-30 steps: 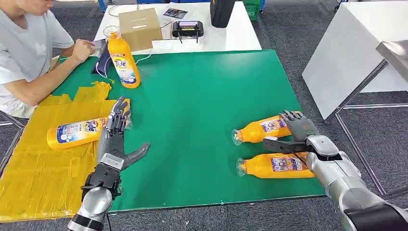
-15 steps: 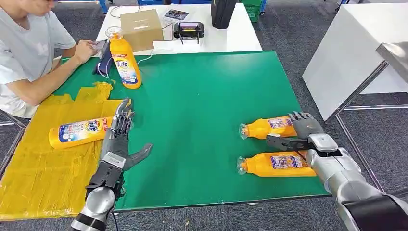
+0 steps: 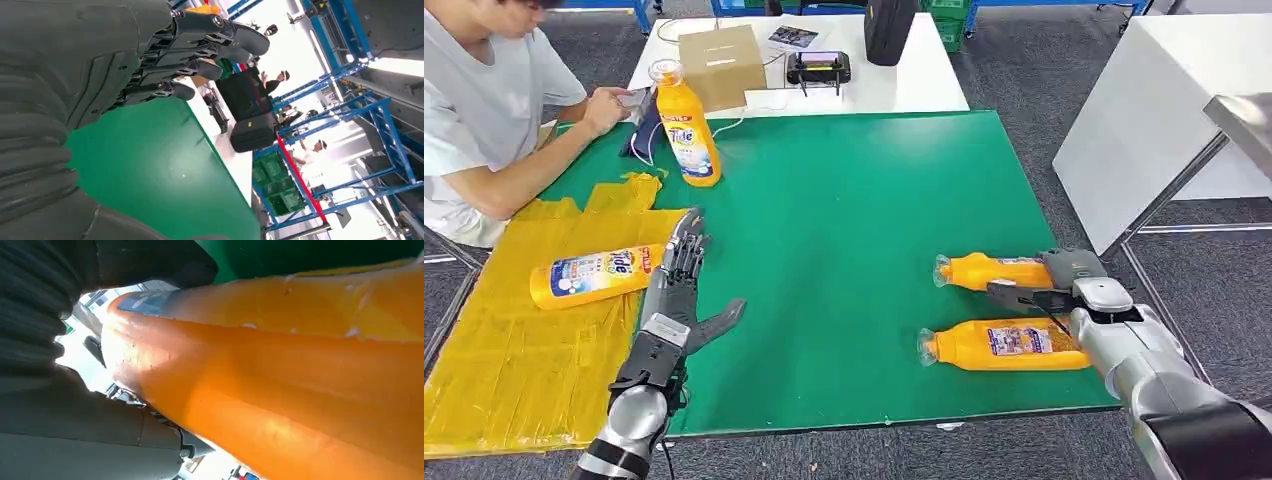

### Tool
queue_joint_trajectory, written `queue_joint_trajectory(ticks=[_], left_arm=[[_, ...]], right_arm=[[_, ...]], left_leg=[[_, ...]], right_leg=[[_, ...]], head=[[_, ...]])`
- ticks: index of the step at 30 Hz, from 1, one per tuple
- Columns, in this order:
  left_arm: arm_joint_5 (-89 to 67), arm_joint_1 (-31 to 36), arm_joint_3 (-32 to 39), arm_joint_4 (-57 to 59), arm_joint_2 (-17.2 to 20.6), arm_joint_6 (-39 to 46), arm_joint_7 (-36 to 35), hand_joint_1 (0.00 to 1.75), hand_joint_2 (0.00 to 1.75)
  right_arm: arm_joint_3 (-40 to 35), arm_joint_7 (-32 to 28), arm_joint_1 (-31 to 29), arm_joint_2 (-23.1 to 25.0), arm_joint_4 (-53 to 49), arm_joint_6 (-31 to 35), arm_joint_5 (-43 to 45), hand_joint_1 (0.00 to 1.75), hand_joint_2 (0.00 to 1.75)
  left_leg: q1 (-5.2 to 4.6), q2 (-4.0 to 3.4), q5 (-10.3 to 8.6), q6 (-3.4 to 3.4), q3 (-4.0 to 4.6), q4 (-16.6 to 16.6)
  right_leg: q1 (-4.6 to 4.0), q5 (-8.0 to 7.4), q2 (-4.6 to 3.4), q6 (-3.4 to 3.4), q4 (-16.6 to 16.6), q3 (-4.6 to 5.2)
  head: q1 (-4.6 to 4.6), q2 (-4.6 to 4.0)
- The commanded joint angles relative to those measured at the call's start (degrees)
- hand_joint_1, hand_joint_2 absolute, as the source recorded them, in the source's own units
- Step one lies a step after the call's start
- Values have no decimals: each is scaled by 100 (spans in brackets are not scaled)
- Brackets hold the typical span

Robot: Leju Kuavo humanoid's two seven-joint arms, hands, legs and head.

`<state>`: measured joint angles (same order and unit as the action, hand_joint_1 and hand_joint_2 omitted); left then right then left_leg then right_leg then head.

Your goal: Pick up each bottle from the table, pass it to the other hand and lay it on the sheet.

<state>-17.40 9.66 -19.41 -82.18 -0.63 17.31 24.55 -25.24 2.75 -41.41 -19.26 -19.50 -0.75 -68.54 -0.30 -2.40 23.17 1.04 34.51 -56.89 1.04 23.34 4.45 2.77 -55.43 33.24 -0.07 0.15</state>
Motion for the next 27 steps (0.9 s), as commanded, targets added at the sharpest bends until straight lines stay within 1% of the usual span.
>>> queue_joint_trajectory(ticks=[1, 2, 3, 4, 5, 6, 7, 8, 9, 10, 11, 12, 13, 14, 15, 16, 17, 18, 19, 20, 21, 22, 23, 24, 25, 26, 27], left_arm=[[30, 161, -111, 308, -11, 32, -17, 0, 175], [29, 141, -101, 292, -10, 32, -22, 0, 175], [31, 128, -87, 284, -18, 38, -28, 0, 175], [31, 127, -87, 284, -19, 38, -29, 0, 175], [32, 127, -87, 283, -20, 39, -29, 0, 175], [33, 119, -80, 276, -25, 48, -37, 0, 175], [-10, 60, -59, 190, -28, 76, -93, 0, 175], [-54, 1, -50, 106, -19, 90, -137, 0, 175], [-154, -77, -37, -6, -5, 103, -231, 0, 175], [-295, -187, -26, -139, 21, 99, -315, 0, 175], [-454, -273, -30, -230, 49, 50, -405, 0, 175], [-557, -342, -30, -298, 51, 23, -436, 0, 175], [-613, -358, -44, -306, 60, 2, -449, 0, 175], [-685, -396, -50, -335, 54, -19, -453, 0, 175], [-709, -419, -48, -345, 33, -19, -456, 0, 175], [-713, -418, -49, -339, 28, -18, -456, 0, 175], [-715, -410, -50, -337, 25, -19, -456, 0, 175], [-716, -404, -49, -334, 25, -19, -457, 0, 175], [-716, -392, -45, -314, 19, -18, -457, 0, 175], [-718, -382, -39, -301, 15, -17, -457, 0, 175], [-746, -379, -55, -300, 26, -38, -456, 0, 175], [-780, -387, -68, -302, 18, -63, -462, 0, 175], [-844, -398, -97, -303, 27, -83, -474, 0, 175], [-900, -398, -137, -277, 50, -91, -496, 0, 175], [-939, -403, -163, -249, 69, -102, -537, 0, 175], [-957, -429, -161, -240, 72, -85, -545, 0, 175], [-957, -448, -164, -239, 77, -81, -544, 0, 175]], right_arm=[[-43, -6, 602, 162, 406, 210, -73, 175, 175], [-57, 29, 601, 194, 408, 298, -118, 175, 175], [-22, 135, 597, 224, 377, 491, -130, 175, 175], [-23, 135, 590, 240, 375, 487, -130, 175, 175], [-23, 135, 579, 250, 372, 482, -129, 175, 175], [32, 194, 576, 260, 326, 655, -98, 175, 175], [322, 185, 568, 352, 236, 1285, 90, 175, 175], [482, 152, 537, 422, 159, 1619, 191, 175, 175], [844, -55, 590, 534, -90, 2419, 453, 175, 175], [1334, -566, 621, 773, -435, 2996, 932, 175, 175], [1717, -992, 768, 997, -1062, 3356, 1358, 175, 175], [1854, -1077, 974, 1158, -1773, 3319, 1515, 175, 175], [1962, -1172, 1099, 1255, -2169, 3348, 1689, 175, 175], [2038, -1072, 1414, 1402, -3080, 3153, 1771, 175, 175], [1970, -777, 1654, 1441, -3721, 2943, 1663, 175, 175], [1947, -685, 1724, 1443, -3881, 2891, 1626, 175, 175], [1955, -692, 1755, 1417, -3894, 2895, 1626, 175, 175], [1964, -698, 1780, 1390, -3879, 2897, 1623, 175, 175], [1983, -716, 1760, 1386, -3819, 2875, 1653, 175, 175], [1990, -810, 1739, 1353, -3718, 2912, 1734, 175, 175], [2112, -1166, 1762, 1450, -3797, 3065, 2028, 175, 175], [2188, -1470, 1853, 1576, -4013, 3104, 2317, 175, 175], [2278, -1825, 2094, 1803, -4642, 2882, 2988, 175, 175], [2204, -1845, 2403, 2012, -5432, 2481, 3641, 175, 175], [2108, -1933, 2626, 2144, -5932, 2415, 3946, 175, 175], [1964, -1924, 2854, 2299, -6399, 2433, 4251, 175, 175], [1825, -1899, 2952, 2335, -6568, 2439, 4363, 175, 175]], left_leg=[[17, 36, 0, -10, -18, 10], [20, 46, -3, -13, -20, 16], [19, 38, 0, -11, -23, 14], [15, 25, 3, -9, -22, 9], [18, 28, 1, -11, -22, 13], [15, 20, 4, -9, -21, 11], [18, 28, 5, -12, -21, 11], [16, 23, 6, -10, -25, 9], [15, 16, 6, -12, -24, 10], [13, 12, 5, -10, -17, 6], [16, 2, 8, -14, -19, 8], [10, -26, 10, -12, -11, 4], [10, -15, 10, -14, -3, 3], [10, -48, 13, -15, 8, 2], [5, -42, 10, -13, 26, 2], [11, -44, 18, -19, 26, 0], [10, -55, 17, -20, 24, 5], [5, -25, 6, -13, 38, 3], [13, -21, 10, -20, 32, 0], [9, 12, -1, -17, 37, 3], [8, 20, -9, -14, 54, 2], [14, 20, 0, -18, 50, -2], [10, 16, -4, -15, 65, -1], [14, 4, 5, -17, 57, -3], [11, 0, 0, -16, 70, 0], [12, 2, 8, -20, 61, -2], [5, 6, -1, -18, 74, 2]], right_leg=[[-13, 0, -4, -10, 24, -32], [-14, -2, -9, -13, 32, -37], [-14, 0, -7, -11, 30, -38], [-11, 1, -7, -8, 24, -39], [-13, -1, -14, -10, 30, -52], [-10, 0, -14, -7, 27, -92], [-12, 1, -22, -10, 28, -94], [-11, 2, -17, -7, 24, -97], [-10, 0, -35, -11, 23, -93], [-9, -1, -29, -8, 18, -88], [-11, -3, -49, -12, 21, -86], [-7, -7, -65, -9, 13, -76], [-7, -5, -70, -12, 10, -71], [-8, -12, -95, -9, 6, -51], [-6, -12, -77, -5, -1, -44], [-10, -8, -97, -13, -4, -39], [-11, -16, -96, -27, -2, -26], [-9, -12, -50, -19, -3, -23], [-13, -5, -67, -25, -6, -21], [-8, 3, -33, -20, -3, -27], [-8, -2, -4, -17, -3, -14], [-12, 3, -24, -20, -1, -22], [-9, -2, -18, -18, -4, -7], [-11, 2, -42, -22, -5, -14], [-11, -2, -33, -21, -5, -2], [-10, 4, -48, -25, -7, -10], [-6, 0, -26, -22, -8, 3]], head=[[0, 0], [0, 0], [2, 0], [2, 0], [0, 0], [0, 0], [2, 0], [0, 0], [0, 0], [2, 0], [2, 0], [-2, 0], [0, 0], [4, 0], [-2, 0], [6, 0], [-13, 0], [-20, 0], [-15, 0], [-18, 0], [-15, 0], [-15, 0], [-13, 0], [-13, 0], [-11, 0], [-13, 0], [-11, 0]])
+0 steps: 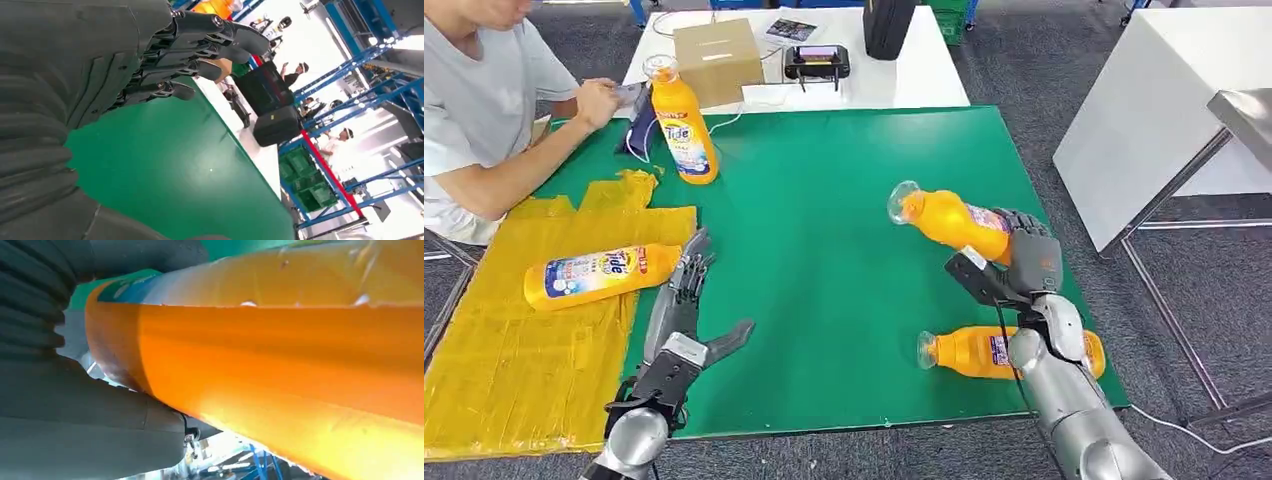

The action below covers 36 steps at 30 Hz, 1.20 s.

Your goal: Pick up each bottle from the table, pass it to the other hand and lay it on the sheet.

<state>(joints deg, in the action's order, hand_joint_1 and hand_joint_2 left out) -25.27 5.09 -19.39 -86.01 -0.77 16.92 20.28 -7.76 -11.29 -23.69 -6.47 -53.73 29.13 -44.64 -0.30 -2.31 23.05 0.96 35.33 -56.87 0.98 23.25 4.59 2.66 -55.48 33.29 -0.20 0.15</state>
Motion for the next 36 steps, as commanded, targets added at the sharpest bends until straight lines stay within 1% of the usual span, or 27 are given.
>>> queue_joint_trajectory(ticks=[1, 3, 5, 6, 7, 8, 9, 10, 11, 12, 13, 14, 15, 16, 17, 18, 19, 22, 26, 27, 29, 30, 31, 32, 34, 35, 36], left_arm=[[-172, -12, -168, 129, 92, -40, -118, 0, 175], [-89, -46, -141, 90, 68, -19, -104, 0, 175], [4, -32, -131, 56, 53, -10, -55, 0, 175], [67, 8, -140, 50, 50, -26, -26, 0, 175], [102, 48, -152, 62, 48, -38, -16, 0, 175], [102, 57, -156, 65, 47, -38, -16, 0, 175], [152, 110, -187, 86, 50, -66, -2, 0, 175], [231, 187, -234, 99, 42, -119, 41, 0, 175], [297, 223, -284, 114, 42, -139, 69, 0, 175], [342, 247, -324, 101, 43, -138, 80, 0, 175], [384, 267, -352, 81, 37, -141, 99, 0, 175], [387, 266, -370, 71, 47, -141, 99, 0, 175], [387, 266, -370, 71, 47, -141, 99, 0, 175], [397, 261, -380, 58, 60, -135, 95, 0, 175], [501, 262, -387, 45, 58, -140, 131, 0, 175], [544, 269, -392, 39, 60, -137, 153, 0, 175], [633, 297, -414, 18, 73, -128, 189, 0, 175], [719, 348, -452, -16, 103, -124, 204, 0, 175], [733, 354, -466, -24, 112, -120, 206, 0, 175], [738, 356, -474, -25, 116, -117, 207, 0, 175], [784, 422, -584, 10, 128, -106, 225, 0, 175], [784, 422, -584, 10, 128, -106, 225, 0, 175], [784, 422, -584, 10, 128, -106, 225, 0, 175], [787, 430, -608, 22, 125, -108, 227, 0, 175], [896, 428, -681, -19, 157, -138, 319, 0, 175], [905, 419, -695, -34, 156, -138, 334, 0, 175], [922, 401, -731, -81, 173, -136, 373, 0, 175]], right_arm=[[-49, -494, 1276, 1098, -3292, -499, 2085, 175, 175], [-306, -503, 1358, 1125, -3331, -673, 2428, 175, 175], [-673, -446, 1318, 1090, -3130, -1255, 2751, 175, 175], [-976, -413, 1241, 1088, -2878, -1785, 2999, 175, 175], [-1139, -446, 1178, 1136, -2666, -1960, 3094, 175, 175], [-1158, -440, 1172, 1163, -2622, -1945, 3086, 175, 175], [-1434, -472, 1084, 1184, -2361, -2253, 3172, 175, 175], [-1710, -500, 1021, 1265, -2095, -2632, 3346, 175, 175], [-1969, -525, 909, 1341, -1775, -2730, 3360, 175, 175], [-2151, -586, 849, 1397, -1575, -2763, 3409, 175, 175], [-2285, -586, 842, 1472, -1444, -2862, 3484, 175, 175], [-2324, -622, 811, 1483, -1371, -2857, 3510, 175, 175], [-2324, -622, 811, 1483, -1371, -2857, 3510, 175, 175], [-2343, -636, 806, 1451, -1384, -2852, 3531, 175, 175], [-2442, -607, 772, 1403, -1369, -3094, 3673, 175, 175], [-2514, -592, 758, 1397, -1336, -3170, 3690, 175, 175], [-2757, -565, 699, 1434, -1139, -3282, 3655, 175, 175], [-3136, -571, 657, 1565, -725, -3327, 3617, 175, 175], [-3246, -569, 653, 1607, -574, -3342, 3609, 175, 175], [-3281, -564, 650, 1622, -520, -3335, 3620, 175, 175], [-3672, -586, 586, 1663, -116, -3338, 3617, 175, 175], [-3672, -586, 586, 1663, -116, -3338, 3617, 175, 175], [-3672, -586, 586, 1663, -116, -3338, 3617, 175, 175], [-3695, -595, 567, 1665, -67, -3340, 3618, 175, 175], [-3754, -635, 518, 1669, 56, -3351, 3677, 175, 175], [-3751, -635, 519, 1667, 78, -3345, 3694, 175, 175], [-3735, -630, 515, 1676, 142, -3333, 3743, 175, 175]], left_leg=[[11, -7, 22, -17, -22, -3], [14, 9, 28, -21, -28, -8], [7, 0, 14, -14, -6, 2], [10, 15, 16, -15, -8, -3], [14, 19, 22, -18, -15, -7], [18, 6, 24, -17, -15, -7], [16, -13, 17, -13, -9, -2], [15, -12, 22, -14, -14, -4], [19, -15, 22, -14, -16, -3], [18, -21, 17, -14, -11, -1], [18, -29, 18, -16, -19, 3], [16, -22, 12, -13, -6, 3], [22, -13, 17, -16, -16, 1], [16, -11, 13, -14, -11, 4], [20, -6, 19, -16, -20, 0], [15, -5, 12, -12, -7, 3], [12, -10, 9, -9, 0, 2], [17, -13, 17, -13, -15, 2], [15, -17, 16, -13, -11, 0], [11, -16, 11, -11, -3, 3], [16, -11, 15, -15, -14, 4], [19, -8, 18, -18, -23, 5], [9, -6, 5, -10, 4, 6], [13, 1, 11, -14, -9, 3], [8, -7, 6, -9, 5, 5], [14, -1, 14, -12, -8, 1], [14, 0, 10, -11, -5, 4]], right_leg=[[-4, 17, -60, -20, -6, -12], [-6, 25, -58, -24, -9, -23], [-4, 9, -41, -14, 0, 8], [-5, 13, -36, -15, -2, 2], [-7, 19, -45, -19, -4, -6], [-10, 18, -53, -18, -2, -6], [-10, 17, -58, -8, 1, 6], [-8, 21, -71, -9, -2, -1], [-11, 18, -77, -10, 2, -3], [-12, 15, -76, -9, 2, 4], [-10, 14, -92, -12, 2, 2], [-11, 12, -68, -8, 5, 11], [-14, 18, -74, -11, 5, -1], [-9, 17, -61, -7, 4, 4], [-10, 23, -70, -10, 4, -7], [-8, 18, -52, -4, 3, 6], [-7, 15, -47, -1, 4, 13], [-8, 18, -70, -6, 5, -3], [-7, 17, -69, -6, 3, 2], [-5, 14, -58, -4, 4, 9], [-8, 18, -67, -9, 4, -1], [-10, 20, -74, -12, 6, -10], [-5, 13, -38, -3, 4, 16], [-6, 19, -52, -8, 2, 4], [-4, 13, -41, -1, 3, 20], [-6, 20, -58, -6, 2, 5], [-7, 17, -49, -5, 5, 9]], head=[[0, 0], [4, 0], [-4, 0], [4, 0], [4, 0], [2, 0], [-2, 0], [2, 0], [7, 0], [0, 0], [0, 0], [2, 0], [2, 0], [0, 0], [2, 0], [0, 0], [0, 0], [2, 0], [2, 0], [2, 0], [4, 0], [4, 0], [2, 0], [2, 0], [2, 0], [2, 0], [2, 0]])
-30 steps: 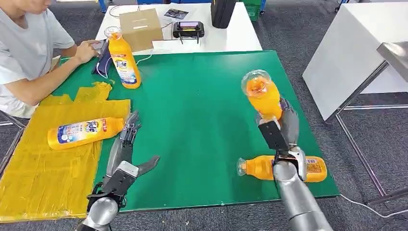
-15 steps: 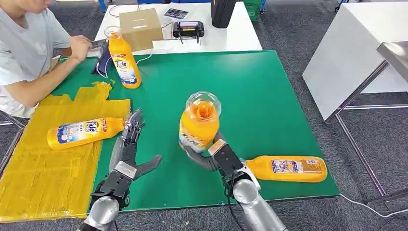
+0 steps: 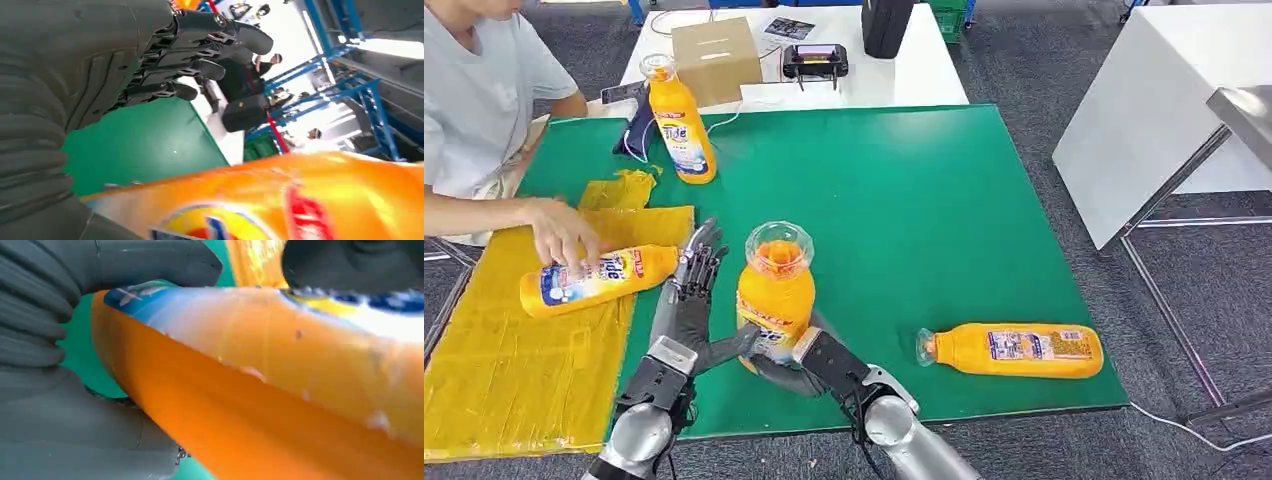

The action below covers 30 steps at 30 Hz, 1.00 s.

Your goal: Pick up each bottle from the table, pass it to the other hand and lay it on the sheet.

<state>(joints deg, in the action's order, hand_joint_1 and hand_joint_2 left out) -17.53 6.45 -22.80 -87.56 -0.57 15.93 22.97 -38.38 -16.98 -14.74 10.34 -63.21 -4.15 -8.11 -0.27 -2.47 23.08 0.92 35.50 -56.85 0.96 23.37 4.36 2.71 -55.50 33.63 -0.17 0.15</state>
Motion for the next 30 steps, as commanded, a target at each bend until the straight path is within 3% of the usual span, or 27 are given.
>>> queue_joint_trajectory(ticks=[1, 11, 23, 30], left_arm=[[174, 243, -435, 21, 169, -50, 161, 0, 175], [-11, 174, -697, -54, 338, -52, 306, 0, 175], [-620, 74, -778, 465, 593, -255, 144, 0, 175], [-850, -1, -703, 580, 558, -683, -92, 0, 175]], right_arm=[[-664, -64, -384, -6, 1148, 3, 125, 175, 175], [-521, -134, -346, -29, 1234, 26, 337, 175, 175], [-186, -115, -38, -217, 234, 258, 401, 175, 175], [-88, -100, 91, -358, -397, 788, -325, 175, 175]], left_leg=[[7, 15, 3, -5, -16, 4], [10, 23, 11, -9, -27, 0], [8, 19, 12, -8, -30, 4], [6, 17, 9, -7, -20, 2]], right_leg=[[-2, 4, -16, -7, 7, -19], [-3, 11, -30, -13, 5, -31], [-1, 11, -33, -11, 7, -31], [0, 8, -28, -9, 5, -21]], head=[[-2, 0], [-2, 0], [0, 0], [0, 0]])
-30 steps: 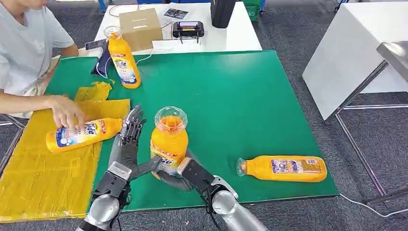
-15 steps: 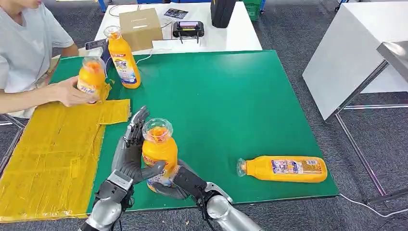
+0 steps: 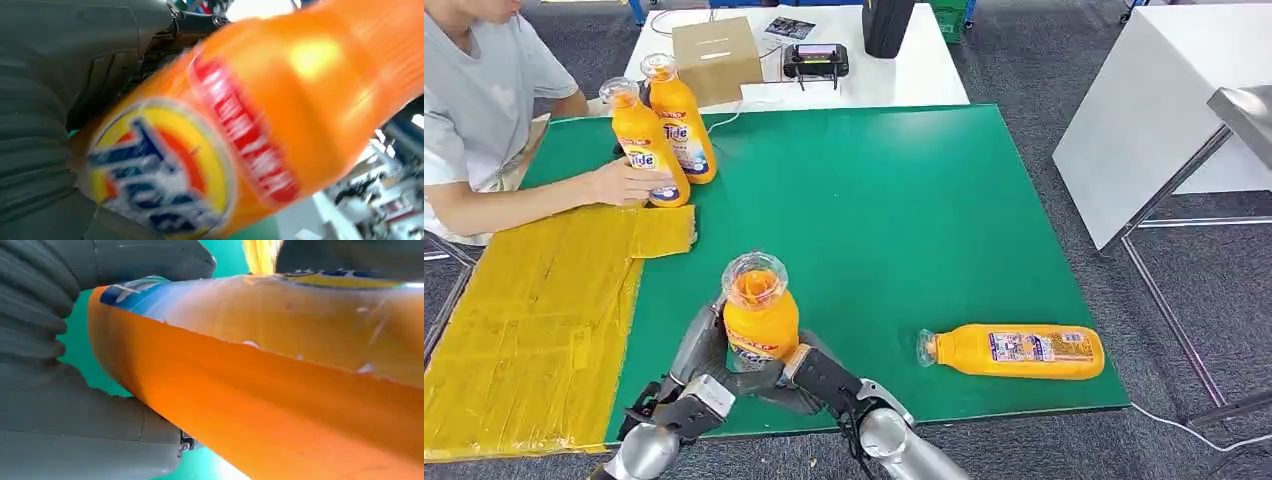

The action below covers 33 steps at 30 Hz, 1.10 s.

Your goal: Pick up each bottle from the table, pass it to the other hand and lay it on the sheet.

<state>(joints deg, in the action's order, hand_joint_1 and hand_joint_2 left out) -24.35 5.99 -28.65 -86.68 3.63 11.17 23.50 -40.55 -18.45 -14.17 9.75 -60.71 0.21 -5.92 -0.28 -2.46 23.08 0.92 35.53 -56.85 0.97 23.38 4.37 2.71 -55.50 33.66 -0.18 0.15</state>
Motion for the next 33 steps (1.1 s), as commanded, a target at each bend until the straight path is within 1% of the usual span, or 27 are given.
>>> queue_joint_trajectory(ticks=[1, 5, 6, 8, 9, 11, 12, 14, 15, 16, 17, 18, 19, 20, 21, 22, 23, 24, 25, 26, 28, 30, 31, 32, 33], left_arm=[[-174, 36, -91, 481, 125, -201, -145, 0, 175], [-166, 26, -64, 442, 116, -224, -156, 0, 175], [-137, 15, -31, 430, 96, -237, -161, 0, 175], [88, -48, 121, 334, -2, -257, -76, 0, 175], [242, -76, 194, 254, -40, -285, 15, 0, 175], [463, -113, 277, 140, -84, -327, 112, 0, 175], [617, -142, 341, 42, -116, -346, 165, 0, 175], [621, -144, 342, 2, -113, -345, 164, 0, 175], [621, -144, 342, 2, -113, -345, 164, 0, 175], [918, -173, 406, -62, -169, -431, 254, 0, 175], [1055, -184, 435, -87, -191, -475, 292, 0, 175], [1286, -203, 494, -156, -230, -542, 341, 0, 175], [1518, -217, 544, -230, -257, -616, 378, 0, 175], [1529, -218, 546, -265, -246, -619, 376, 0, 175], [1641, -229, 566, -314, -262, -657, 380, 0, 175], [1776, -239, 591, -381, -264, -689, 429, 0, 175], [1805, -245, 594, -431, -258, -691, 448, 0, 175], [1848, -253, 592, -525, -244, -695, 476, 0, 175], [1844, -260, 571, -600, -223, -687, 463, 0, 175], [1844, -266, 555, -634, -216, -685, 458, 0, 175], [1848, -273, 533, -662, -222, -683, 450, 0, 175], [1830, -273, 507, -657, -207, -687, 467, 0, 175], [1775, -261, 452, -641, -179, -699, 494, 0, 175], [1728, -252, 418, -623, -167, -695, 504, 0, 175], [1655, -232, 342, -563, -151, -695, 502, 0, 175]], right_arm=[[118, 62, 42, -300, -661, 362, -597, 175, 175], [105, 66, 63, -279, -641, 370, -623, 175, 175], [98, 67, 65, -271, -625, 378, -656, 175, 175], [28, 86, 75, -239, -527, 356, -743, 175, 175], [5, 91, 70, -207, -433, 362, -792, 175, 175], [-11, 92, 46, -186, -318, 356, -817, 175, 175], [-33, 90, 18, -166, -177, 368, -855, 175, 175], [-32, 75, 9, -160, -131, 380, -863, 175, 175], [-32, 75, 9, -160, -131, 380, -863, 175, 175], [-38, 82, -17, -157, -52, 397, -899, 175, 175], [-48, 85, -28, -152, -11, 401, -914, 175, 175], [-49, 87, -44, -137, 84, 396, -923, 175, 175], [-48, 85, -59, -121, 201, 390, -923, 175, 175], [-53, 82, -66, -112, 249, 402, -926, 175, 175], [-59, 75, -74, -102, 313, 410, -928, 175, 175], [-65, 76, -80, -92, 390, 400, -925, 175, 175], [-64, 75, -80, -88, 428, 407, -918, 175, 175], [-64, 65, -82, -78, 505, 422, -904, 175, 175], [-59, 46, -83, -67, 563, 446, -889, 175, 175], [-59, 33, -81, -68, 580, 459, -884, 175, 175], [-65, 24, -77, -74, 581, 462, -883, 175, 175], [-62, 24, -79, -73, 580, 463, -881, 175, 175], [-56, 23, -80, -71, 578, 466, -876, 175, 175], [-54, 23, -83, -68, 578, 467, -875, 175, 175], [-52, 23, -90, -63, 577, 466, -872, 175, 175]], left_leg=[[6, 16, 6, -6, -21, 5], [3, 10, 3, -4, -11, 4], [8, 18, 9, -7, -25, 3], [4, 10, 4, -4, -13, 4], [10, 16, 12, -8, -29, 1], [4, 7, 3, -4, -10, 4], [10, 14, 11, -7, -24, 0], [6, 6, 5, -4, -11, 1], [10, 10, 11, -7, -22, -1], [8, 8, 6, -5, -16, 2], [11, 17, 12, -8, -30, 2], [8, 10, 6, -5, -15, 1], [13, 11, 14, -8, -28, -2], [7, 7, 6, -5, -15, 2], [12, 10, 13, -7, -26, -1], [6, 10, 5, -5, -15, 3], [12, 14, 12, -8, -28, 1], [7, 8, 5, -5, -13, 2], [12, 11, 13, -8, -27, 1], [7, 6, 6, -5, -15, 2], [15, 17, 16, -10, -31, -2], [6, 8, 5, -5, -14, 3], [13, 10, 14, -8, -27, -2], [7, 7, 7, -5, -15, 2], [11, 13, 14, -8, -31, 1]], right_leg=[[-1, 6, -23, -8, 7, -24], [1, 3, -16, -5, 5, -12], [-1, 9, -27, -10, 6, -28], [-1, 3, -19, -6, 5, -15], [-3, 10, -34, -11, 7, -32], [-1, 2, -20, -6, 5, -11], [-4, 9, -33, -10, 5, -27], [-3, 2, -23, -6, 4, -13], [-4, 7, -34, -10, 5, -25], [-3, 4, -27, -8, 5, -18], [-4, 10, -35, -12, 7, -34], [-3, 4, -23, -7, 5, -19], [-5, 9, -41, -11, 6, -33], [-3, 2, -28, -7, 5, -17], [-5, 7, -40, -11, 7, -30], [-2, 3, -22, -7, 6, -18], [-5, 9, -36, -11, 7, -33], [-3, 3, -24, -7, 6, -18], [-5, 8, -39, -12, 7, -32], [-2, 3, -26, -7, 5, -18], [-7, 12, -41, -13, 6, -38], [-2, 3, -25, -7, 5, -18], [-6, 8, -41, -11, 6, -32], [-2, 3, -28, -7, 5, -18], [-4, 9, -40, -11, 6, -35]], head=[[0, 0], [0, 0], [0, 0], [0, 0], [0, 0], [0, 0], [0, 0], [0, 0], [0, 0], [0, 0], [2, 0], [0, 0], [0, 0], [0, 0], [0, 0], [0, 0], [0, 0], [0, 0], [0, 0], [-2, 0], [0, 0], [0, 0], [0, 0], [-2, 0], [0, 0]])
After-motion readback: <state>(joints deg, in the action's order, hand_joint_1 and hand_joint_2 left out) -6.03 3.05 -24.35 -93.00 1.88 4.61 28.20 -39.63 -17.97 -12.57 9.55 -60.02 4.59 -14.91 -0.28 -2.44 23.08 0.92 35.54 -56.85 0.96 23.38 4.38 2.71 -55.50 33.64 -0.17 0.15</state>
